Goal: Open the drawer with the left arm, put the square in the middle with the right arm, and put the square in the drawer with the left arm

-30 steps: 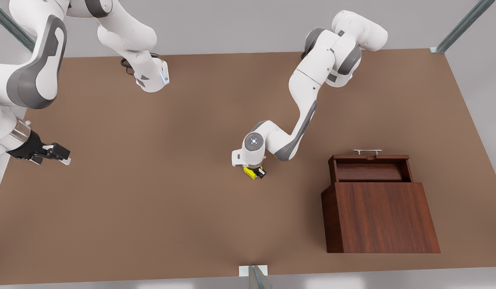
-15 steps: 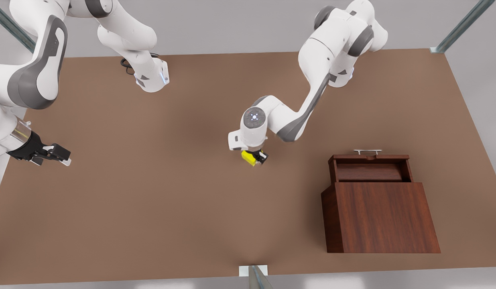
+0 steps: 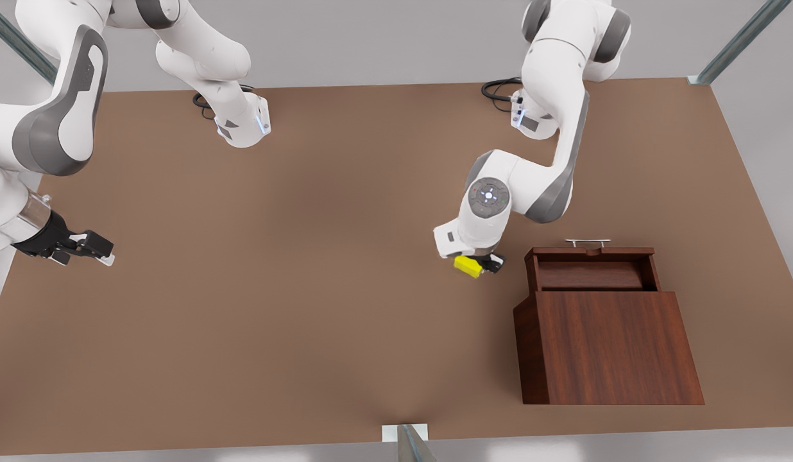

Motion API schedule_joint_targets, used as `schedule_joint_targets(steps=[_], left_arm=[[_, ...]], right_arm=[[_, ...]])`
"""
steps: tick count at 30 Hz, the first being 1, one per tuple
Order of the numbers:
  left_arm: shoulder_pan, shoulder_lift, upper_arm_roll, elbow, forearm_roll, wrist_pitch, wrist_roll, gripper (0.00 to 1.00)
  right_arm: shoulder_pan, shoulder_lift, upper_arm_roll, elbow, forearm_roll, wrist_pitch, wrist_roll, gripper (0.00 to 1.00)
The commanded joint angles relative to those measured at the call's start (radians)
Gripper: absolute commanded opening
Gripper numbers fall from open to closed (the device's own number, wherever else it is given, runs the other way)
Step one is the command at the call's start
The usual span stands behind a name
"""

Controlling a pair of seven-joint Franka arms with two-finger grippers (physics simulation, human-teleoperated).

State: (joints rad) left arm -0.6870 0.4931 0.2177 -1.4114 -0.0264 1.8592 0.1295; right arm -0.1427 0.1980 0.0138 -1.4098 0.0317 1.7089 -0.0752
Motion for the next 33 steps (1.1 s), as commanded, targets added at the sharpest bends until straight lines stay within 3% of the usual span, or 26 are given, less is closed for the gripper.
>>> schedule_joint_targets(steps=[1, 9, 17, 33], left_arm=[[-0.002, -0.004, 0.017, -0.004, -0.033, -0.006, 0.018, 0.75], [-0.005, -0.088, 0.235, -0.121, -0.038, -0.049, 0.134, 0.75], [-0.002, -0.081, 0.354, -0.135, -0.124, -0.054, 0.179, 0.75], [-0.002, -0.065, 0.457, -0.221, -0.19, 0.005, 0.061, 0.75]], right_arm=[[0.0, 0.0, 0.0, 0.0, 0.001, 0.0, 0.0, 1.0], [0.0, 0.0, 0.0, 0.0, 0.001, 0.0, 0.0, 1.0], [0.0, 0.0, 0.0, 0.0, 0.001, 0.002, 0.0, 1.0], [0.002, 0.0, 0.0, 0.0, 0.001, 0.002, 0.0, 1.0]])
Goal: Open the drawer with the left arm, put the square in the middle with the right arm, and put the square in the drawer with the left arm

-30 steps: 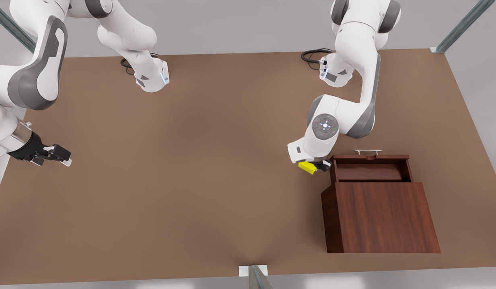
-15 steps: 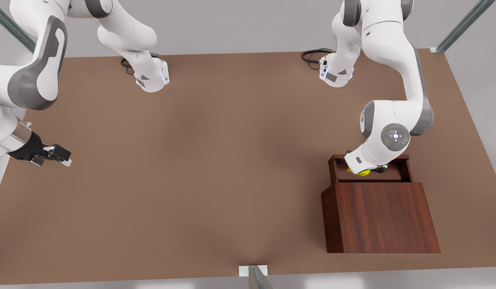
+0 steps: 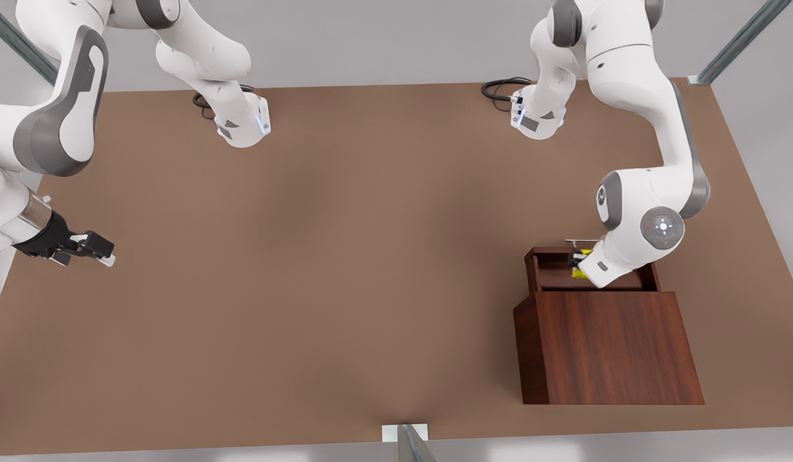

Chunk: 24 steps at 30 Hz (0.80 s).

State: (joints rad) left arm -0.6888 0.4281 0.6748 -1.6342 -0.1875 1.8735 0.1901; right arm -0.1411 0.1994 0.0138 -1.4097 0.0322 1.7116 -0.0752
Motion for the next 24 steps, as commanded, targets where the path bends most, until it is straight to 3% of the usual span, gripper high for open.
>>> schedule_joint_targets(steps=[1, 12, 13, 14, 15, 22, 24], left_arm=[[0.0, 0.0, 0.0, -0.007, -0.03, 0.004, 0.0, 0.75], [0.012, 0.035, 0.003, -0.026, -0.033, 0.039, 0.002, 0.77], [0.012, 0.037, 0.003, -0.026, -0.033, 0.044, 0.002, 0.81], [0.012, 0.04, 0.003, -0.026, -0.033, 0.046, 0.002, 0.96], [0.012, 0.043, 0.003, -0.026, -0.033, 0.052, 0.002, 1.0], [0.009, 0.028, 0.006, -0.012, -0.032, 0.003, -0.017, 1.0], [-0.003, 0.011, -0.003, 0.073, -0.021, -0.097, -0.003, 1.0]], right_arm=[[0.0, 0.0, 0.0, 0.0, 0.0, -0.001, 0.0, 1.0], [0.0, 0.0, 0.0, 0.0, 0.0, 0.0, 0.0, 1.0], [0.0, 0.0, 0.0, 0.0, 0.0, 0.0, 0.0, 1.0], [0.0, 0.0, 0.0, 0.0, 0.0, 0.003, 0.0, 1.0], [0.0, 0.0, 0.0, 0.0, 0.0, 0.003, 0.0, 1.0], [0.0, 0.0, 0.0, 0.0, 0.0, 0.003, 0.0, 1.0], [0.0, 0.0, 0.0, 0.0, 0.0, 0.003, 0.0, 1.0]])
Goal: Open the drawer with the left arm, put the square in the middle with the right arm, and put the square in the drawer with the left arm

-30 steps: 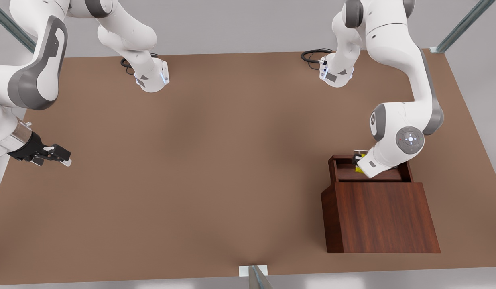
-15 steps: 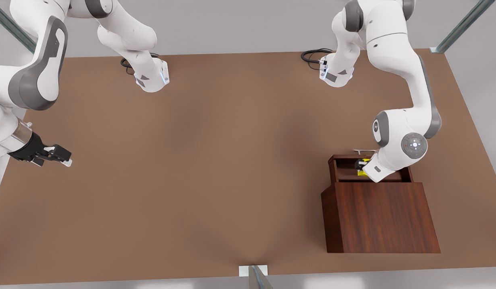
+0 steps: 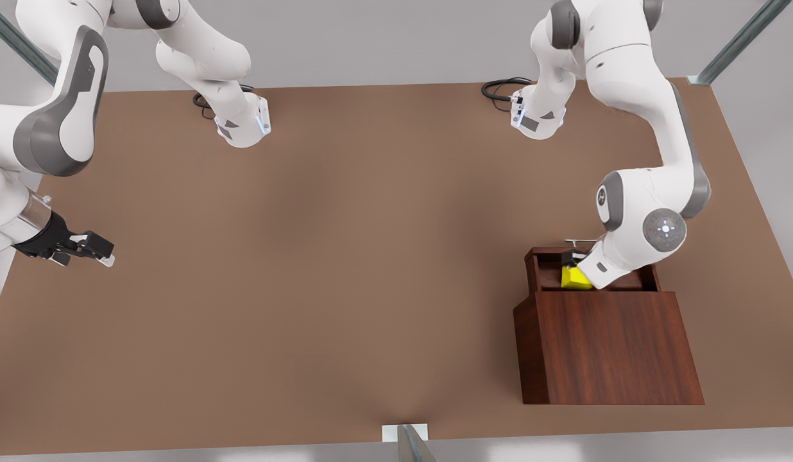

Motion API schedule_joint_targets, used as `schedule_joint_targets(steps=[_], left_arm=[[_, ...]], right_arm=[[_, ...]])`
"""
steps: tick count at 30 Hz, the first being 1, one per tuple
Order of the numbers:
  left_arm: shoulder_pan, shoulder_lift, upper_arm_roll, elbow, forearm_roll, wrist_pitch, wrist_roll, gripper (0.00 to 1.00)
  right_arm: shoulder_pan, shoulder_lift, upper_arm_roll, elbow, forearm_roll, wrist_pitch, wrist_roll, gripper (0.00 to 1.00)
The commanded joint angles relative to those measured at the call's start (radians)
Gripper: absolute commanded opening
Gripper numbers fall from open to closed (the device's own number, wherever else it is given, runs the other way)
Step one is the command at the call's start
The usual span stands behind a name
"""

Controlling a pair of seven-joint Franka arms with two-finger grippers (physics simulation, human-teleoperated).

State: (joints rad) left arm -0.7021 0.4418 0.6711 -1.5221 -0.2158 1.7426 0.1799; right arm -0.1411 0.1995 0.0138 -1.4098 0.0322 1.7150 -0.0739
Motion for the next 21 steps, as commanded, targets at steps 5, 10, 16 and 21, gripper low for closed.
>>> schedule_joint_targets(steps=[5, 10, 16, 21], left_arm=[[0.0, 0.014, -0.022, 0.169, 0.01, -0.044, 0.0, 1.0], [0.231, -0.109, -0.339, 0.238, 0.206, -0.098, -0.103, 1.0], [0.664, -0.19, -0.864, 0.224, 0.4, -0.112, -0.198, 1.0], [0.665, -0.193, -0.864, 0.195, 0.408, -0.104, -0.203, 1.0]], right_arm=[[0.0, 0.0, 0.0, 0.0, 0.0, 0.0, -0.001, 1.0], [0.0, 0.0, 0.0, 0.0, 0.0, 0.0, -0.001, 1.0], [0.0, -0.002, 0.0, 0.0, 0.0, 0.0, -0.001, 1.0], [-0.002, -0.002, 0.0, -0.002, -0.002, -0.003, -0.001, 1.0]])
